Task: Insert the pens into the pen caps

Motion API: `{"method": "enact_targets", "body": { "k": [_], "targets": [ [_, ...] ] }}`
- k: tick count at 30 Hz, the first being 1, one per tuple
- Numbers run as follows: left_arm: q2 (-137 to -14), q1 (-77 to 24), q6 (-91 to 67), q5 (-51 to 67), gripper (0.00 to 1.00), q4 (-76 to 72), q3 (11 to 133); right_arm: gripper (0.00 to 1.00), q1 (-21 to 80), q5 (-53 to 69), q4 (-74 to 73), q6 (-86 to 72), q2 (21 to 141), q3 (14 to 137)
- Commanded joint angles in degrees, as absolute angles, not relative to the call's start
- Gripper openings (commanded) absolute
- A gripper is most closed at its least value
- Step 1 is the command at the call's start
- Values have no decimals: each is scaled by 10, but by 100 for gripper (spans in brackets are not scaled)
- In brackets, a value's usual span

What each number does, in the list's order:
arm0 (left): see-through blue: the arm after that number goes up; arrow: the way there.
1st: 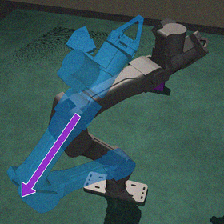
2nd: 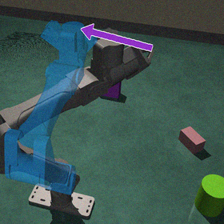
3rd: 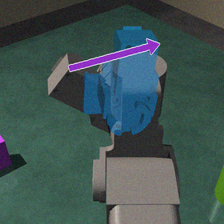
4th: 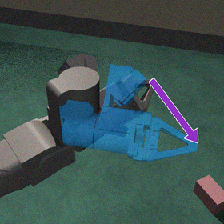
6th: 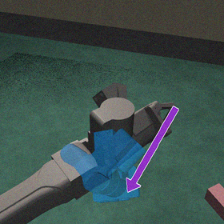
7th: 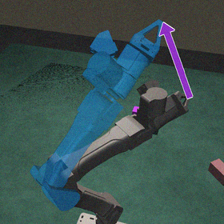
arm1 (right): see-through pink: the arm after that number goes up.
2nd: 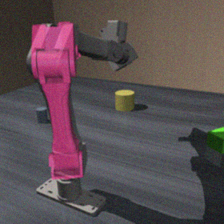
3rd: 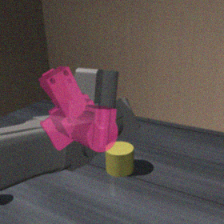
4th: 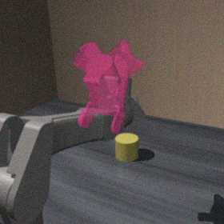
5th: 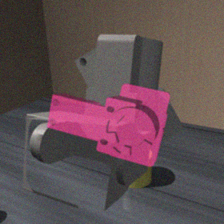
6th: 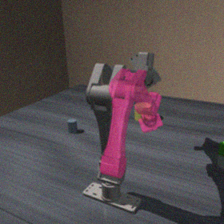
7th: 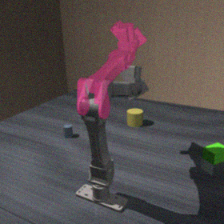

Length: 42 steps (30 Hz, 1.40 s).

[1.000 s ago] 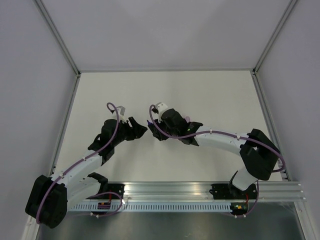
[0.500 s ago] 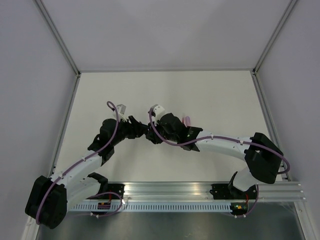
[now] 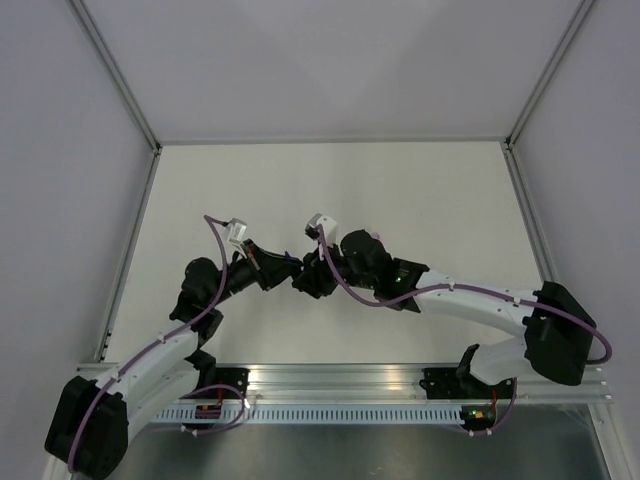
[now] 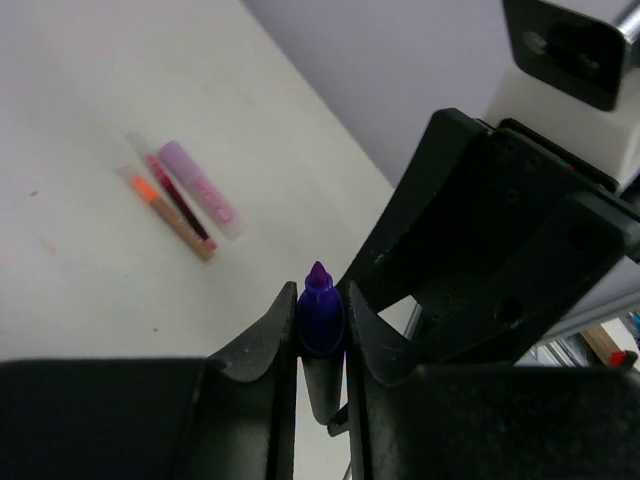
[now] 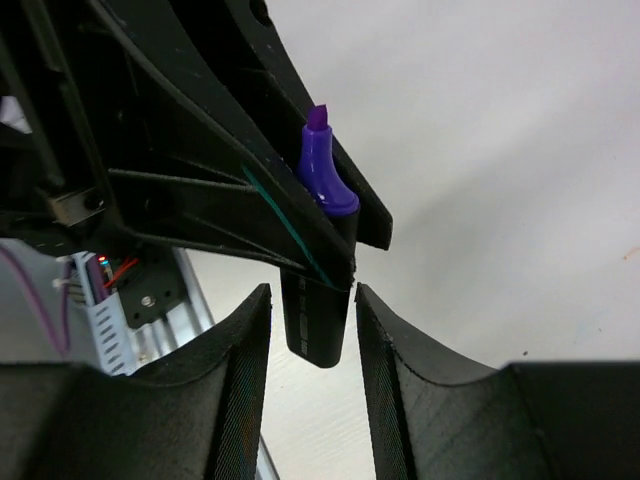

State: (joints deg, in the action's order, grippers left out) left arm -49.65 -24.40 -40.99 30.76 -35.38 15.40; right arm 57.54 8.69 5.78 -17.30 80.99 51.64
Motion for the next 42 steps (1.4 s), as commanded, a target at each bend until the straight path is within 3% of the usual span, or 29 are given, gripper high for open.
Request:
{"method": "enact_targets", "body": {
  "k": [1, 4, 8, 18, 23, 27, 31, 32, 34, 36, 39, 42],
  "targets": [
    [-449, -245, -446, 373, 2, -481, 128, 45, 577, 166, 123, -152, 748, 499],
    [-429, -245, -461, 397, 2, -514, 121, 45, 577, 227, 142, -147, 732, 490],
    [-434, -245, -480, 420, 2, -555, 119, 34, 577, 283, 170, -160, 729, 482],
    [-429, -245, -495, 425, 2, -575, 112, 35, 577, 333, 190, -186, 744, 483],
    [-413, -245, -493, 412, 2, -570, 105, 43, 577, 346, 235, -219, 758, 470],
    [-396, -245, -487, 396, 2, -557, 100, 42, 577, 345, 266, -240, 770, 464],
    [-383, -245, -483, 388, 2, -546, 98, 19, 577, 345, 272, -246, 775, 464],
    [-382, -245, -483, 387, 2, -546, 98, 6, 577, 343, 270, -245, 774, 465],
    [-378, -245, -481, 387, 2, -539, 100, 0, 577, 337, 257, -243, 771, 468],
    [-372, -245, -479, 382, 24, -513, 107, 0, 577, 330, 238, -237, 766, 474],
    [-350, -245, -463, 352, 70, -411, 136, 0, 574, 283, 208, -228, 735, 475],
    [-319, -245, -442, 277, 81, -283, 188, 0, 555, 224, 152, -220, 708, 483]
  ]
}}
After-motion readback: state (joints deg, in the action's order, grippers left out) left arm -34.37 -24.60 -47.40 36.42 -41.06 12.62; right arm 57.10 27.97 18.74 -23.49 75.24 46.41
